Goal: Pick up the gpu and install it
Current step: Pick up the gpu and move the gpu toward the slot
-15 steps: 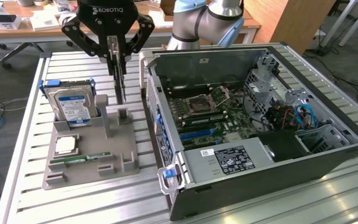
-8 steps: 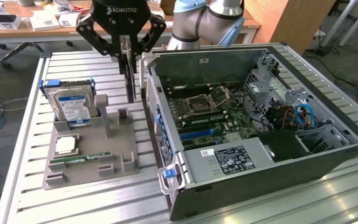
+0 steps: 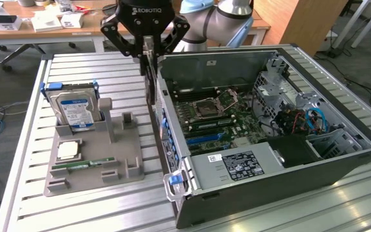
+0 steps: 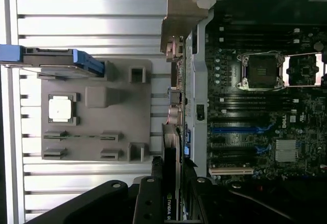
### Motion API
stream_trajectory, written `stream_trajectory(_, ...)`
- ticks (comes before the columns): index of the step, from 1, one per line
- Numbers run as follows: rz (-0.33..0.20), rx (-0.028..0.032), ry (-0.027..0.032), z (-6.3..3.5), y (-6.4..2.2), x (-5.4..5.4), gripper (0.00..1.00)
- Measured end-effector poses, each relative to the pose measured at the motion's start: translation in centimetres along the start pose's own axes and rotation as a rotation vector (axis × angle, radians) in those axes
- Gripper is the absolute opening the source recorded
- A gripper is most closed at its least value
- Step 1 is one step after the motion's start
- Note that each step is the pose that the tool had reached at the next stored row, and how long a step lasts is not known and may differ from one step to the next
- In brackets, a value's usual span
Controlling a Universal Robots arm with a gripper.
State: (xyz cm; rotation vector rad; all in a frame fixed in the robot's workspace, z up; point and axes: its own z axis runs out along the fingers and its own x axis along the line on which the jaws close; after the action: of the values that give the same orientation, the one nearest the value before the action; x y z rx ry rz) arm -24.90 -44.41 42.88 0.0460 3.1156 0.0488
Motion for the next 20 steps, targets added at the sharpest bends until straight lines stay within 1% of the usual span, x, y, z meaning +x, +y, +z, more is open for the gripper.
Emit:
stream_trajectory(3,0.0,0.0,0.0001,0.02,0.03,-1.2,0.26)
stream_trajectory(20,0.0,-0.0005,0.0,0.23,0.26,-8.9,0.26)
